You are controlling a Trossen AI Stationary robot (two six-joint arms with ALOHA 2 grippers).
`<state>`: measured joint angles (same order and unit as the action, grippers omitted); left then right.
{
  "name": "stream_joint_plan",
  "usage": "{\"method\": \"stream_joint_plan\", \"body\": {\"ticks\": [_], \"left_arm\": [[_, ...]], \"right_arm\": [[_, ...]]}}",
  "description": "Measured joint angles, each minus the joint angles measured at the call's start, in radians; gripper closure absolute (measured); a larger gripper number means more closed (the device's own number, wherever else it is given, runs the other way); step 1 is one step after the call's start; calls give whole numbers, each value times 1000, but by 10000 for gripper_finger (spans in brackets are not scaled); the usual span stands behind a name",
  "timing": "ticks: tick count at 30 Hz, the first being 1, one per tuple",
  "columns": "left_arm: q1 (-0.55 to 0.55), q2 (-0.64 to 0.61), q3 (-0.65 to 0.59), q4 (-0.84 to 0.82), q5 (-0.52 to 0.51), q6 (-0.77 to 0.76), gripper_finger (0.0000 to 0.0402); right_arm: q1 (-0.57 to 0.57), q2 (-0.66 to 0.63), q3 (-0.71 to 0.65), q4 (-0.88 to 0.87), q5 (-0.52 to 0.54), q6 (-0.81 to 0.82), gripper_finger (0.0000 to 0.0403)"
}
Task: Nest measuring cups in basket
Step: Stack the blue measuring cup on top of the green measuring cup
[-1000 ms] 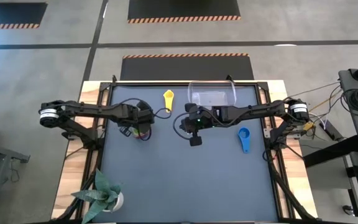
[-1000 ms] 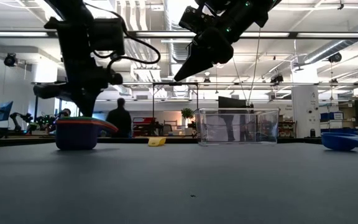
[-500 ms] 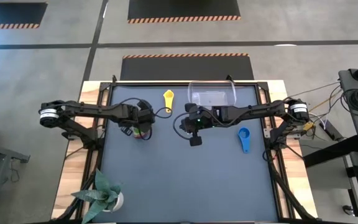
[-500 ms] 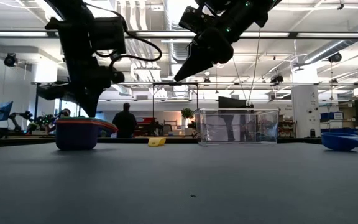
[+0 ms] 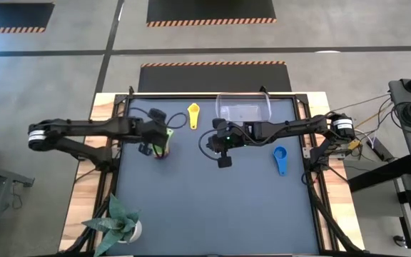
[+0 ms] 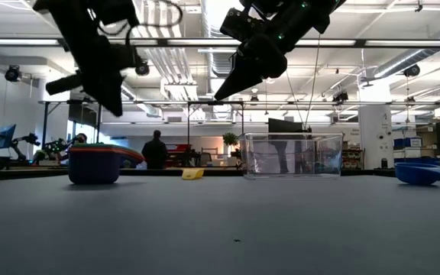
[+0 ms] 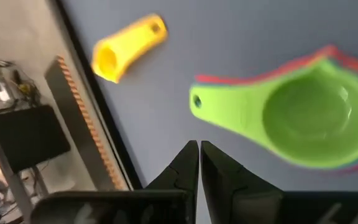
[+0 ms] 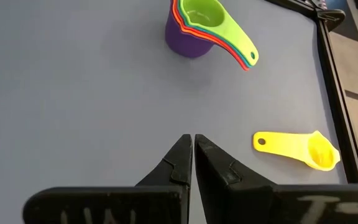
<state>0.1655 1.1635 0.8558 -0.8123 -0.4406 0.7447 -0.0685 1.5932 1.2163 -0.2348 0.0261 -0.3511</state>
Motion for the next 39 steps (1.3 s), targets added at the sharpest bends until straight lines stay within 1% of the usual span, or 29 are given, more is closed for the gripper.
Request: {"method": "stream_joint_plan", "body": {"ticks": [6, 10, 12, 16, 22, 25, 28, 30, 33, 39], "left_arm": [[-21, -110, 0, 119, 93, -113, 401], [-23, -145, 0, 201, 132, -273, 401], [-23, -157, 0, 232, 137, -335, 401], [-25, -163, 0, 285, 139, -400, 401], [-26, -151, 0, 350, 139, -418, 401], [-26, -146, 0, 369, 138, -418, 401], [-26, -144, 0, 372, 138, -418, 402], [-26, -144, 0, 382, 138, -418, 401], [-26, -144, 0, 401, 138, -415, 401], [-26, -144, 0, 417, 138, -415, 402]], "right_arm": [[0, 0, 0, 0, 0, 27, 394], [0, 0, 0, -15, 0, 79, 394], [0, 0, 4, -61, 0, 113, 394], [0, 0, 40, -198, -2, 234, 394], [6, 0, 105, -504, -13, 492, 394], [10, 0, 106, -668, -51, 609, 394], [21, 0, 87, -789, -56, 690, 394], [27, 0, 70, -831, -55, 723, 394], [34, 0, 40, -836, -55, 746, 394], [34, 0, -29, -898, -88, 773, 394]]}}
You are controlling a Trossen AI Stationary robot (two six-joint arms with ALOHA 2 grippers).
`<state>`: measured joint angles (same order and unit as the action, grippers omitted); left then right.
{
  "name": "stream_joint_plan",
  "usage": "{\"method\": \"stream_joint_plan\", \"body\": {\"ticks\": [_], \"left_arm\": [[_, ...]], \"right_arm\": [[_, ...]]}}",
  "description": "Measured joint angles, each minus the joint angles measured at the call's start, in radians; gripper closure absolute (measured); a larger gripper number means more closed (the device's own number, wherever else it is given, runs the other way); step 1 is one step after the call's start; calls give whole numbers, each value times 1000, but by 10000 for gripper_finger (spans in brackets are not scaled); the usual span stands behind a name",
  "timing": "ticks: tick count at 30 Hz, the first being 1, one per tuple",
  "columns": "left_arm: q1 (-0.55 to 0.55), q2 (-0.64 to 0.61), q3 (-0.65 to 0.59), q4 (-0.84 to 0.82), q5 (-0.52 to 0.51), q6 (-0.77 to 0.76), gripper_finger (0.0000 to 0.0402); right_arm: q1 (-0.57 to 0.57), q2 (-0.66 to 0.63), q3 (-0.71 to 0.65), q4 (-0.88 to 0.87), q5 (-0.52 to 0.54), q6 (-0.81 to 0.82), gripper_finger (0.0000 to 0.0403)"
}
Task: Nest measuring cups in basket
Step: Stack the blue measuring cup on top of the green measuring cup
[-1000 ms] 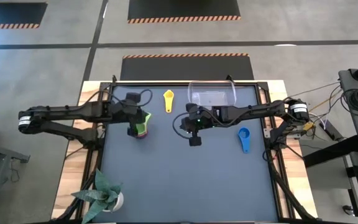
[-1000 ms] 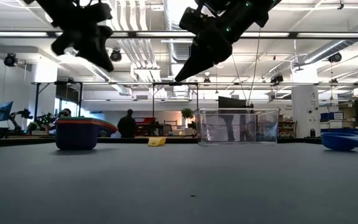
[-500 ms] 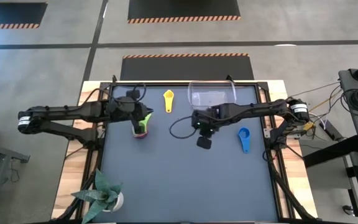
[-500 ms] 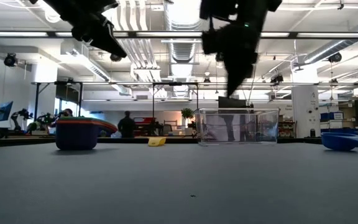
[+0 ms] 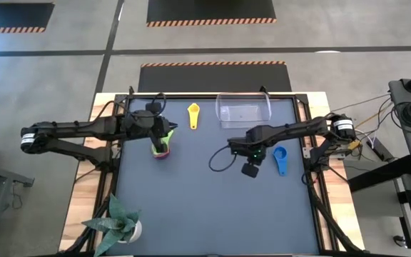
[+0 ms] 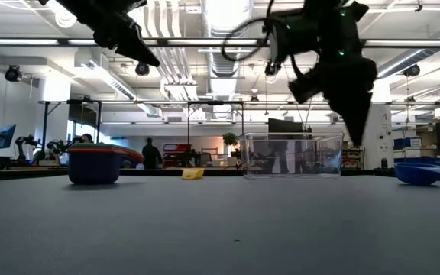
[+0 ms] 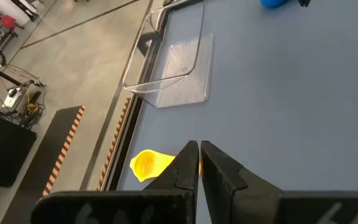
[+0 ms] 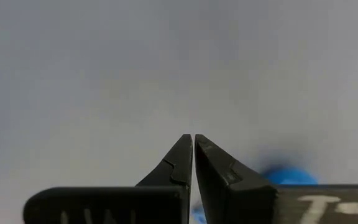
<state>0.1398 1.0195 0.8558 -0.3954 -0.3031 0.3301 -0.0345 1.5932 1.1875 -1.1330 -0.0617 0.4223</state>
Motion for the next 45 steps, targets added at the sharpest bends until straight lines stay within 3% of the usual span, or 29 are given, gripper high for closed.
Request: {"method": "stream_joint_plan", "body": {"ticks": [7, 19, 28, 35, 45], "left_arm": [[0, 0, 0, -1, 0, 0, 402], [0, 0, 0, -2, 0, 0, 402], [0, 0, -1, -2, 0, 0, 402], [0, 0, -1, -2, -1, 0, 402], [0, 0, -1, -2, -1, 0, 402]], "right_arm": [[0, -60, -142, -67, 1, 100, 394], [-3, -347, -356, -44, 9, 393, 383], [-3, -429, -459, -36, 9, 549, 269], [-3, -427, -503, 22, 10, 551, 173], [-3, -427, -547, 99, 9, 585, 98]]}}
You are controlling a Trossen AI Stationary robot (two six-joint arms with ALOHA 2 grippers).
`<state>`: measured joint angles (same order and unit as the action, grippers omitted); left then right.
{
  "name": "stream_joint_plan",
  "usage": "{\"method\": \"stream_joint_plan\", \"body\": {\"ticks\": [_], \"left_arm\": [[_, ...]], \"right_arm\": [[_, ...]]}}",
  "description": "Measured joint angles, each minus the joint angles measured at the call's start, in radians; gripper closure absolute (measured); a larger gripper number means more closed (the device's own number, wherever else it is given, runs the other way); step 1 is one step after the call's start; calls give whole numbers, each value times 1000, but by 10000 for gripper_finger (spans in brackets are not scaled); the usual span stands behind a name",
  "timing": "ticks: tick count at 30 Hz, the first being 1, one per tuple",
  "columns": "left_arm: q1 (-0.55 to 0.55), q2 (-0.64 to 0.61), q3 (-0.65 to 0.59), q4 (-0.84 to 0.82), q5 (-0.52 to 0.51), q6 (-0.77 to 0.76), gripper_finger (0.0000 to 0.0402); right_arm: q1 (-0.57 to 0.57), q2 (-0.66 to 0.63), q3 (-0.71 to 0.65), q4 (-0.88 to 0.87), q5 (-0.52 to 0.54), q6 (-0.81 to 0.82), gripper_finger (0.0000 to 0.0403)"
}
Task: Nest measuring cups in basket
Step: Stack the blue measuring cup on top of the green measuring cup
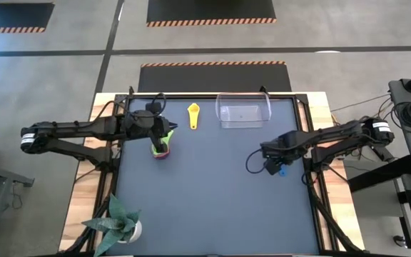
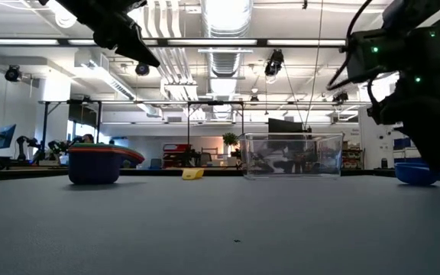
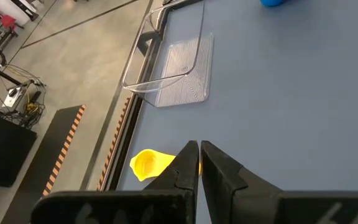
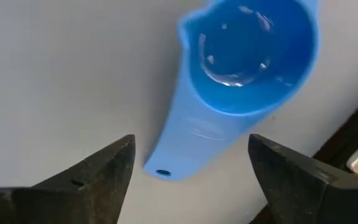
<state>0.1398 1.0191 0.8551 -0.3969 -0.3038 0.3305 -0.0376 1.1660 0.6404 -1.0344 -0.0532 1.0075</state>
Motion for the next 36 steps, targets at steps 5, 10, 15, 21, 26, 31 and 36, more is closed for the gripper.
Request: {"method": "stream_joint_plan", "body": {"ticks": [5, 10, 15, 21, 26, 31, 36], "left_arm": [[0, 0, 0, 0, 0, 0, 402], [0, 0, 0, 0, 0, 0, 402], [0, 0, 0, 0, 0, 0, 402], [0, 0, 0, 0, 0, 0, 402], [0, 0, 0, 0, 0, 0, 402], [0, 0, 0, 0, 0, 0, 402], [0, 0, 0, 0, 0, 0, 402]], "right_arm": [[0, 0, -43, 3, 0, 28, 94], [0, 0, -77, 35, 0, 17, 108], [0, 0, -88, 86, -1, -7, 135], [0, 0, -88, 85, -7, -13, 191], [0, 0, -88, 84, -7, -25, 236], [0, 0, -86, 78, -7, -51, 254], [0, 0, -40, 69, -7, -94, 237]]}}
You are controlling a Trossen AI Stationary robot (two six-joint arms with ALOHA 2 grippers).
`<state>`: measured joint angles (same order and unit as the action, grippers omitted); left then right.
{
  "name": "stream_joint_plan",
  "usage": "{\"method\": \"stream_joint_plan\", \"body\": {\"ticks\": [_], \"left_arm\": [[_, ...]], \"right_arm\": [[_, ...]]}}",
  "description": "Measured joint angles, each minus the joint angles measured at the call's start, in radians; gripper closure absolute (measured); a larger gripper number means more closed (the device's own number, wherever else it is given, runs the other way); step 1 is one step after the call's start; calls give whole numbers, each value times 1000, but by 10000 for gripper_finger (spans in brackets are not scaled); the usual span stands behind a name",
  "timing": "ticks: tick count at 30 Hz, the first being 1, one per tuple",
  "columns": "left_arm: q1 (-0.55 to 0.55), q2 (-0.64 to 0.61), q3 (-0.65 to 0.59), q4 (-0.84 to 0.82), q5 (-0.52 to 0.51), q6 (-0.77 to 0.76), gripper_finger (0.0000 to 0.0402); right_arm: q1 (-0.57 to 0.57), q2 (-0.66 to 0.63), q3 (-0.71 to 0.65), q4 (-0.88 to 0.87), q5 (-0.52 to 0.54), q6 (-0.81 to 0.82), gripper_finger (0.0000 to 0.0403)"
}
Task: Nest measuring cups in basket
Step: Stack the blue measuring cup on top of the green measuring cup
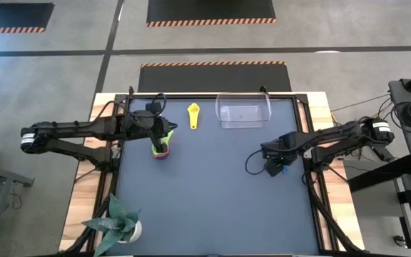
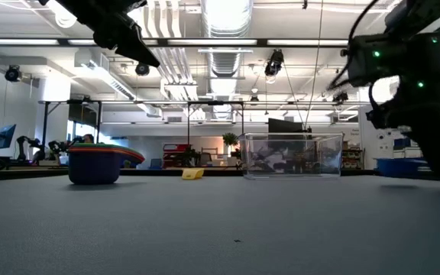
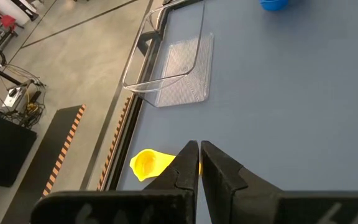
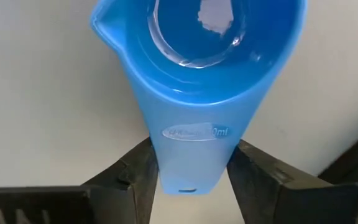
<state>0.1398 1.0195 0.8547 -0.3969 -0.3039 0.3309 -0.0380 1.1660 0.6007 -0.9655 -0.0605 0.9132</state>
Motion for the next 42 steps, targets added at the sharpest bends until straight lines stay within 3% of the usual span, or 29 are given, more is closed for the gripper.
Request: {"method": "stream_joint_plan", "body": {"ticks": [11, 18, 30, 42], "left_arm": [[0, 0, 0, 24, 0, 26, 402], [0, -10, 0, 71, 1, -1, 402], [-2, -133, -15, 131, 53, -72, 402], [-2, -279, -92, 198, 53, -85, 402]], "right_arm": [[-32, 37, 269, 1, 67, -186, 248], [-49, 200, 511, -5, 115, -433, 246], [-135, 526, 935, -54, 116, -892, 248], [-205, 692, 1147, -55, 115, -1091, 248]]}}
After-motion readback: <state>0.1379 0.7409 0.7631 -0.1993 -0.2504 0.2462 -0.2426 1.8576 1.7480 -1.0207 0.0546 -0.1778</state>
